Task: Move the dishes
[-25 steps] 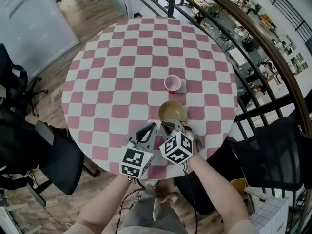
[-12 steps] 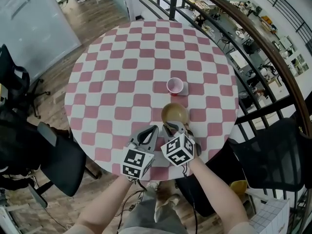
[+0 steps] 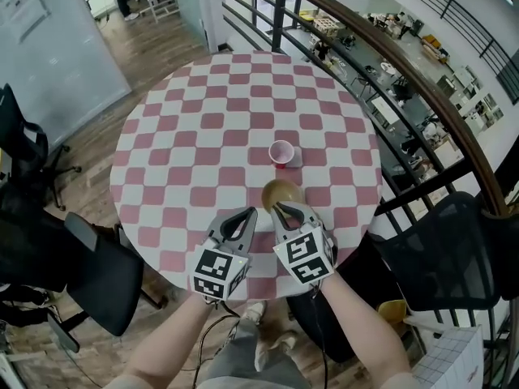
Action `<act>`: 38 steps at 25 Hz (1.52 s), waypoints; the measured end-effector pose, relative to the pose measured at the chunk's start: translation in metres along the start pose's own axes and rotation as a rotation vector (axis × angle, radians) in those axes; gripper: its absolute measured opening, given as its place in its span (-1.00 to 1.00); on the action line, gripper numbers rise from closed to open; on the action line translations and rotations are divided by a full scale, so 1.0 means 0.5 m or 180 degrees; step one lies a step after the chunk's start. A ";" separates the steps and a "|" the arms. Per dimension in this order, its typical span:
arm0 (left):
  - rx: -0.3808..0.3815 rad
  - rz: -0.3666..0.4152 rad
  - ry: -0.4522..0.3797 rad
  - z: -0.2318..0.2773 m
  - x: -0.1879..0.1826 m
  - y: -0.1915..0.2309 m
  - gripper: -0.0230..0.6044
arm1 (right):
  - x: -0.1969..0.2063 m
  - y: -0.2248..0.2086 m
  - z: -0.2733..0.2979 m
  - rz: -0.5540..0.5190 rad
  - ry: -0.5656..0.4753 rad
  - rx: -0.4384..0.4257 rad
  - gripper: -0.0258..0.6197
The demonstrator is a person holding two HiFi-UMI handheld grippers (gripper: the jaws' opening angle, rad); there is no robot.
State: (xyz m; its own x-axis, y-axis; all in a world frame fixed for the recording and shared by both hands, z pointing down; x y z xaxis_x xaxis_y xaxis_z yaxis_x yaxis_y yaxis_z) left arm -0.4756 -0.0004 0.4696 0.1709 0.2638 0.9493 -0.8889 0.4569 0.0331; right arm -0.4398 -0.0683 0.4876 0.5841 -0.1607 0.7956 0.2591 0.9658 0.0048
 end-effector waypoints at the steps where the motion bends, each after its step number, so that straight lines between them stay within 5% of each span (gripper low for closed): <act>1: 0.0009 -0.0002 -0.0028 -0.009 -0.017 -0.002 -0.89 | -0.013 0.001 -0.021 0.0057 -0.0087 0.0030 -0.82; 12: 0.0295 0.0310 -0.0577 -0.155 -0.241 -0.092 -0.88 | -0.170 0.060 -0.319 0.0152 -0.1018 0.0379 -0.83; 22: 0.0722 0.0305 -0.1108 -0.337 -0.408 -0.236 -0.88 | -0.233 0.190 -0.593 0.0040 -0.1542 0.0668 -0.83; 38: 0.1171 0.0648 -0.1238 -0.522 -0.407 -0.423 -0.88 | -0.153 0.370 -0.826 0.0185 -0.1911 0.1134 -0.83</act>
State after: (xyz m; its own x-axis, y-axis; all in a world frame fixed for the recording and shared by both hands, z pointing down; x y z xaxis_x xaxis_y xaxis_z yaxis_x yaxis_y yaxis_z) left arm -0.2115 0.0708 0.1878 -0.1264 -0.0481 0.9908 -0.9889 0.0853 -0.1220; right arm -0.1186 0.0387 0.1775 0.0367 -0.0656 0.9972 -0.0876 0.9938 0.0686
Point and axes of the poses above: the fingertips, and each gripper's own axes: z forward along the fingers, y to its left, x out of its underside, the point moved 3 cm from there along -z, backward along the fingers, and after that the axes turned 15 degrees about -x, right-handed, at the moved point
